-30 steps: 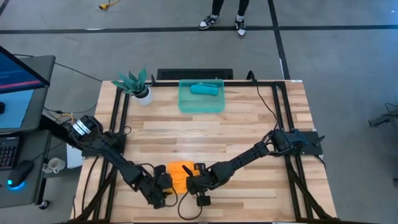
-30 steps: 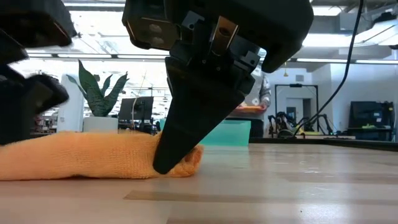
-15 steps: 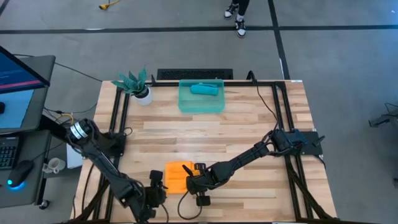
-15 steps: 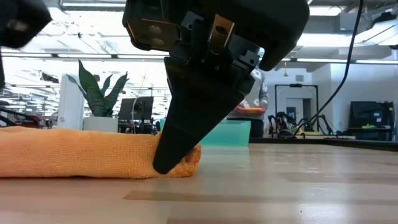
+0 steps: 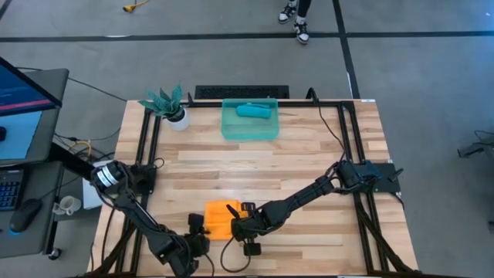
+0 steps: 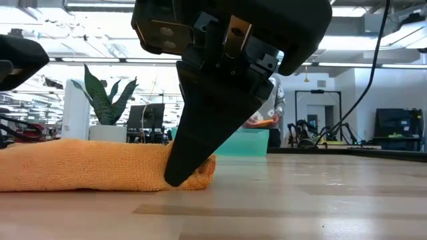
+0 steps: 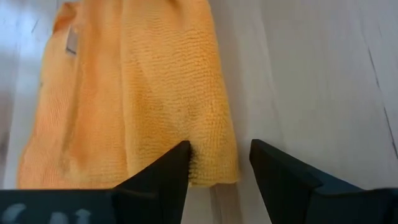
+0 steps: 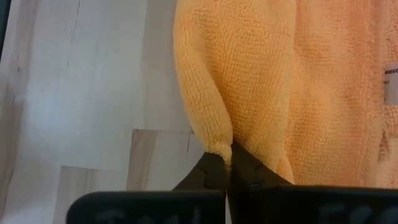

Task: Roll microfiber towels into tight, uniform cylinder then place into a basket
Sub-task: Roll the yellow microfiber cloth

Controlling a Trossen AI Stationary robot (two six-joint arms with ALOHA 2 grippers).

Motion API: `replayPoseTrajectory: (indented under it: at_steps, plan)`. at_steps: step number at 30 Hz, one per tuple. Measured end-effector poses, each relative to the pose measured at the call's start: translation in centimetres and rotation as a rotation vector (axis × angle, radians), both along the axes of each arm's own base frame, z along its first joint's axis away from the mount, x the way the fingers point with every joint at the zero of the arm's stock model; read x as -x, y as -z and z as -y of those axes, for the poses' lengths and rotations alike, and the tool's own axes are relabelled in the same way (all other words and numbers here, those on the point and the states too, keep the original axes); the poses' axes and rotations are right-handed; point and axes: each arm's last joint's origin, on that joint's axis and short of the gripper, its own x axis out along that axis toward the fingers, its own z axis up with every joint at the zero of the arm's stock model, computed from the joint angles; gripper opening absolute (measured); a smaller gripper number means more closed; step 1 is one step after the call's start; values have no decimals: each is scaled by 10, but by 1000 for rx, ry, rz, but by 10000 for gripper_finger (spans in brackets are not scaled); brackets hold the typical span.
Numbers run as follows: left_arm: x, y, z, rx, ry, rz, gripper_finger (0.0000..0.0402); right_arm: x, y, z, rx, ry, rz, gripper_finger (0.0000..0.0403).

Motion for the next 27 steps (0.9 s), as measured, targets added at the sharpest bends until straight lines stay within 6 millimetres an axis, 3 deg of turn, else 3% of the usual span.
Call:
replayPoseTrajectory:
  at_steps: [6, 14, 27]
  plan:
    - [1, 2, -3, 12, -71, -2, 139, 1, 0, -2, -15, -11, -8, 7]
    - [-7, -7, -13, 176, -185, -89, 14, 4, -1, -18, -128, -51, -15, 7]
    - [-7, -74, -13, 684, -361, -206, 8, 3, -32, -59, -299, -58, 15, 7]
